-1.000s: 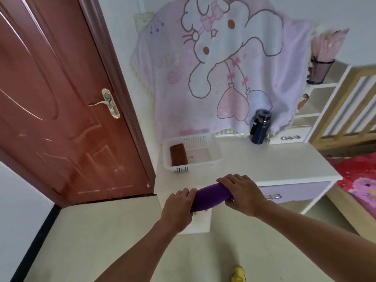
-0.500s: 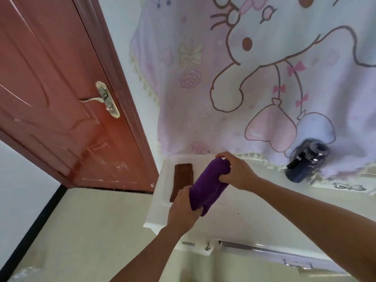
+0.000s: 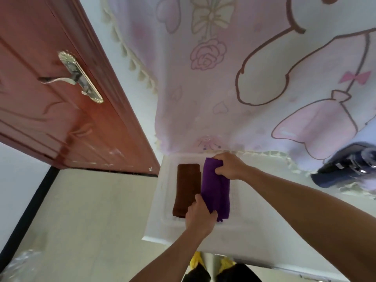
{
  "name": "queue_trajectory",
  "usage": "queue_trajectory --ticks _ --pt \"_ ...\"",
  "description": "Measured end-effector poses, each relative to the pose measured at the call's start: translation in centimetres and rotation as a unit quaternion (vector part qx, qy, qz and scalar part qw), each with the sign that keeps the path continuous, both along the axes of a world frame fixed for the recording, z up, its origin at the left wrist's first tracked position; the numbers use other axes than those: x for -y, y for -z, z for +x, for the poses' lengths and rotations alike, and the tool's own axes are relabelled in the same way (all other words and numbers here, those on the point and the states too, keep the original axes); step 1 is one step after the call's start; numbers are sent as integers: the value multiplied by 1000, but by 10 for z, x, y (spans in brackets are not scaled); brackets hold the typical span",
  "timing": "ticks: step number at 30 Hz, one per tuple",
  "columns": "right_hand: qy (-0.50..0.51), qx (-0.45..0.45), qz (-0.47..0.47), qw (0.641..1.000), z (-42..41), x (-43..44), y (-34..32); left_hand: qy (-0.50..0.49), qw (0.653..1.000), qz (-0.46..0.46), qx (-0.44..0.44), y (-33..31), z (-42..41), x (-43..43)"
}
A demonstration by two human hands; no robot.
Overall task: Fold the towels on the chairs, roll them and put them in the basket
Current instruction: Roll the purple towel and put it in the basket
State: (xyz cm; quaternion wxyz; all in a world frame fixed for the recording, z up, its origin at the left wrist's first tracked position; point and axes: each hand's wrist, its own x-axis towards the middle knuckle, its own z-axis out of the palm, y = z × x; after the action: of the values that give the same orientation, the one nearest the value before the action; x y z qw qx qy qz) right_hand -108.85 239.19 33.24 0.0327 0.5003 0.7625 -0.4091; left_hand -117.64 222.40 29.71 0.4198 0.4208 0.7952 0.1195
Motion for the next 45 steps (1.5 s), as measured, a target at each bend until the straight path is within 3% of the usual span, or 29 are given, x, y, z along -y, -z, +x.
queue_trajectory --ticks 4,8,14,17,19,24,33,36,38,41,45 --pt "-38 41 -36 998 -11 -15 26 48 994 0 -96 10 1 -3" --pt "-53 76 -16 996 -15 -10 53 123 963 52 -232 16 -2 7" --pt "-136 108 151 973 -2 -2 62 216 945 9 -246 27 -8 -4" --pt "-204 58 308 928 12 1 51 225 940 1 -257 27 -6 -9" --pt "-259 15 355 898 19 6 50 216 942 7 -256 27 -5 -8" --pt "-331 62 238 911 28 6 70 195 948 51 -245 23 -3 10" --pt "-338 81 185 919 17 -3 76 232 939 -7 -255 14 4 17" --pt "-337 93 131 928 13 -10 59 216 947 31 -235 9 3 27" --pt "-332 105 145 926 9 -12 43 178 951 89 -236 -5 -3 45" --pt "-318 87 249 911 -6 -2 13 133 932 174 -290 -23 -16 84" --pt "-378 -18 330 865 -51 58 -23 25 947 68 -312 -42 -43 159"
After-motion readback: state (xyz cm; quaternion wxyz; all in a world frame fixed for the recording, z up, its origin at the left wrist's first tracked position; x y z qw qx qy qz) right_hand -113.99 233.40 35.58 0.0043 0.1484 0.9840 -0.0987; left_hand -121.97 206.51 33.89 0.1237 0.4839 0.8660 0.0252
